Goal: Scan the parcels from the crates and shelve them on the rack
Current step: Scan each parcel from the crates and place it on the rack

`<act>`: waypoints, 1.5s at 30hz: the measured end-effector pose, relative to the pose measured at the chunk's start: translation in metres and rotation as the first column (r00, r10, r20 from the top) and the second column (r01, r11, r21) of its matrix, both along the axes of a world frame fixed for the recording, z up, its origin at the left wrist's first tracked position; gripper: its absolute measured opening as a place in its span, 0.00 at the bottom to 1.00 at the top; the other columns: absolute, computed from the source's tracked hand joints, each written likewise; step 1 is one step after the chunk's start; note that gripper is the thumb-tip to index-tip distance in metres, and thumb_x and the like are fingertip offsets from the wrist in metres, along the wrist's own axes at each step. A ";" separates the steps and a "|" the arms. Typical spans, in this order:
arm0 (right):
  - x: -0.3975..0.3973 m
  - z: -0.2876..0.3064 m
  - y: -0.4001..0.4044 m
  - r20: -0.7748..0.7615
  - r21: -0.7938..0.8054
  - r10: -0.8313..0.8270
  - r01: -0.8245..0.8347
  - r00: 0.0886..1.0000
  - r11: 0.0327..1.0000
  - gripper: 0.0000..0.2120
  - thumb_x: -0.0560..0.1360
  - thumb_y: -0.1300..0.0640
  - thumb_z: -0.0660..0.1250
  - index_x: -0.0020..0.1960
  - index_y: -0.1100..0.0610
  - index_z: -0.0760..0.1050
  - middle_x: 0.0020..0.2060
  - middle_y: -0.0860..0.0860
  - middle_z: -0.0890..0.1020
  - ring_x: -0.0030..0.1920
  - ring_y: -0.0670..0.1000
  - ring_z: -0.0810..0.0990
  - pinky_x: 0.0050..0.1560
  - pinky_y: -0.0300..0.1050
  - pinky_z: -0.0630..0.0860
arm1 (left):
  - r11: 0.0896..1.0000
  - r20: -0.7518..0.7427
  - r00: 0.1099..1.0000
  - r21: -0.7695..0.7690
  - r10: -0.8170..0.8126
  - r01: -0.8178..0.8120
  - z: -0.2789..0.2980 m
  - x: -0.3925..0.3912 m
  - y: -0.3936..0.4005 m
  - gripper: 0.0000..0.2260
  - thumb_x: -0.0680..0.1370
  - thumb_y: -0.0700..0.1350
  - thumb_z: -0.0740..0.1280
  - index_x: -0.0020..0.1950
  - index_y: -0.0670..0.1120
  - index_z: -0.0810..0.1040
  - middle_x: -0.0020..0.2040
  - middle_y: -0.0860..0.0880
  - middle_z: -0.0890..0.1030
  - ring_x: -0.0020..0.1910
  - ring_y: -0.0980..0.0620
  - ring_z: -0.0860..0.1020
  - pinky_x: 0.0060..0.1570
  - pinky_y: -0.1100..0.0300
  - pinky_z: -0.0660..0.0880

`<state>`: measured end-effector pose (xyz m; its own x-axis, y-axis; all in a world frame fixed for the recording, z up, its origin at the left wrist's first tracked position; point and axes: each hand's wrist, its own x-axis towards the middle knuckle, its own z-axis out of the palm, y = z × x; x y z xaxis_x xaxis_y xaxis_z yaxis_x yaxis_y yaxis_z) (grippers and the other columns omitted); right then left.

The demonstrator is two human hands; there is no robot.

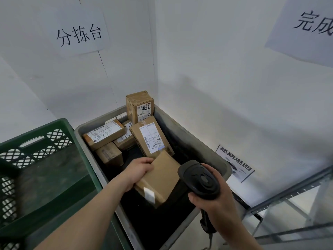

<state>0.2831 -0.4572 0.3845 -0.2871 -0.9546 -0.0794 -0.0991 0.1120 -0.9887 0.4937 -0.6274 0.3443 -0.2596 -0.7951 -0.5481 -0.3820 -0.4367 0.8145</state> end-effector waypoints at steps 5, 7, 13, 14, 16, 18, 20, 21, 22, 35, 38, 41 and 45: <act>-0.001 -0.004 0.001 -0.014 0.003 -0.013 0.013 1.000 1.000 0.36 0.58 0.65 0.77 0.65 0.51 0.76 0.53 0.47 0.86 0.55 0.46 0.84 0.52 0.35 0.79 | 0.962 0.255 0.937 -0.075 -0.237 0.264 -0.039 0.008 0.005 0.15 0.78 0.39 0.67 0.62 0.52 0.80 0.56 0.50 0.83 0.55 0.52 0.81 0.58 0.59 0.76; -0.002 -0.007 0.001 -0.021 0.010 -0.013 0.014 1.000 1.000 0.36 0.58 0.65 0.77 0.65 0.51 0.77 0.54 0.48 0.86 0.55 0.47 0.85 0.52 0.35 0.78 | 0.952 0.318 0.918 -0.111 -0.239 0.287 -0.049 0.009 0.004 0.16 0.79 0.39 0.65 0.64 0.53 0.79 0.59 0.51 0.82 0.60 0.50 0.80 0.62 0.57 0.74; -0.001 -0.009 0.002 -0.015 0.016 -0.020 0.020 1.000 1.000 0.36 0.58 0.66 0.77 0.65 0.51 0.77 0.53 0.48 0.87 0.54 0.46 0.85 0.51 0.34 0.78 | 0.808 0.714 0.596 -0.072 -0.368 0.585 -0.055 0.009 0.010 0.44 0.72 0.57 0.73 0.82 0.60 0.50 0.81 0.47 0.55 0.77 0.40 0.61 0.72 0.44 0.66; -0.001 -0.009 0.001 -0.014 0.021 -0.021 0.021 1.000 1.000 0.36 0.59 0.69 0.78 0.65 0.52 0.77 0.53 0.48 0.87 0.54 0.46 0.85 0.51 0.33 0.78 | 0.779 0.750 0.521 -0.012 -0.407 0.627 -0.051 0.004 0.015 0.50 0.69 0.61 0.75 0.81 0.62 0.46 0.82 0.47 0.50 0.78 0.38 0.57 0.72 0.39 0.65; 0.000 -0.007 0.000 -0.006 0.035 -0.018 0.018 1.000 0.999 0.36 0.62 0.76 0.78 0.65 0.53 0.77 0.52 0.48 0.87 0.53 0.46 0.85 0.50 0.32 0.78 | 0.718 0.804 0.375 0.090 -0.462 0.690 -0.047 -0.006 0.026 0.56 0.66 0.63 0.78 0.81 0.63 0.42 0.83 0.47 0.42 0.79 0.35 0.51 0.71 0.33 0.63; 0.000 -0.005 0.000 -0.003 0.046 -0.012 0.012 1.000 0.999 0.36 0.63 0.80 0.76 0.64 0.53 0.77 0.51 0.47 0.87 0.52 0.45 0.85 0.49 0.32 0.78 | 0.694 0.833 0.284 0.155 -0.474 0.703 -0.048 -0.011 0.033 0.59 0.65 0.60 0.80 0.81 0.63 0.39 0.82 0.45 0.38 0.79 0.34 0.51 0.69 0.31 0.64; -0.001 -0.005 0.000 -0.002 0.050 -0.017 0.017 1.000 0.999 0.36 0.63 0.80 0.76 0.65 0.54 0.76 0.52 0.47 0.87 0.52 0.45 0.85 0.49 0.32 0.78 | 0.698 0.850 0.242 0.187 -0.468 0.692 -0.051 -0.011 0.035 0.59 0.66 0.57 0.81 0.80 0.63 0.37 0.82 0.43 0.37 0.77 0.33 0.53 0.67 0.30 0.66; -0.002 -0.006 0.000 -0.004 0.047 -0.022 0.022 1.000 0.999 0.36 0.63 0.79 0.77 0.65 0.54 0.76 0.52 0.48 0.87 0.52 0.45 0.85 0.49 0.32 0.78 | 0.701 0.855 0.232 0.193 -0.463 0.687 -0.053 -0.011 0.036 0.59 0.67 0.55 0.81 0.80 0.63 0.37 0.81 0.43 0.37 0.77 0.33 0.54 0.66 0.30 0.67; -0.003 -0.006 0.000 -0.011 0.042 -0.025 0.025 1.000 0.999 0.35 0.62 0.76 0.78 0.65 0.54 0.76 0.52 0.48 0.87 0.53 0.45 0.85 0.49 0.32 0.78 | 0.701 0.859 0.227 0.195 -0.460 0.686 -0.054 -0.011 0.037 0.59 0.67 0.55 0.81 0.80 0.63 0.37 0.81 0.42 0.38 0.76 0.33 0.56 0.65 0.30 0.68; -0.009 -0.001 0.012 -0.024 0.030 0.021 -0.020 0.999 0.999 0.37 0.57 0.63 0.77 0.66 0.49 0.76 0.53 0.45 0.86 0.55 0.45 0.84 0.55 0.39 0.78 | 0.898 0.534 0.778 -0.076 -0.331 0.434 0.003 0.010 -0.003 0.45 0.65 0.59 0.81 0.79 0.62 0.63 0.70 0.48 0.66 0.64 0.46 0.73 0.68 0.51 0.71; -0.009 0.007 0.018 -0.060 0.025 0.072 -0.071 0.996 0.997 0.37 0.58 0.62 0.78 0.66 0.48 0.75 0.54 0.43 0.86 0.57 0.43 0.83 0.56 0.40 0.77 | 0.925 0.344 0.884 -0.095 -0.317 0.369 0.039 0.017 -0.006 0.45 0.67 0.51 0.82 0.79 0.60 0.63 0.65 0.52 0.76 0.58 0.52 0.78 0.65 0.54 0.72; -0.012 0.013 0.026 -0.095 0.007 0.123 -0.122 0.988 0.992 0.38 0.62 0.67 0.80 0.67 0.47 0.74 0.54 0.42 0.86 0.57 0.43 0.83 0.58 0.43 0.78 | 0.926 0.242 0.907 -0.077 -0.343 0.371 0.071 0.021 -0.002 0.46 0.66 0.47 0.83 0.79 0.59 0.63 0.64 0.52 0.79 0.58 0.50 0.82 0.68 0.47 0.74; -0.014 0.022 0.040 -0.164 -0.021 0.208 -0.214 0.964 0.977 0.39 0.63 0.70 0.81 0.67 0.44 0.72 0.54 0.36 0.84 0.57 0.39 0.82 0.57 0.37 0.78 | 0.938 0.153 0.936 -0.096 -0.317 0.334 0.100 0.026 0.013 0.48 0.63 0.44 0.83 0.79 0.59 0.64 0.67 0.49 0.75 0.60 0.46 0.81 0.61 0.48 0.79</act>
<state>0.2691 -0.4172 0.4069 -0.0852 -0.9963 -0.0115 -0.2735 0.0345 -0.9612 0.5199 -0.6145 0.4438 -0.4464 -0.7405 -0.5024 -0.5951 -0.1737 0.7846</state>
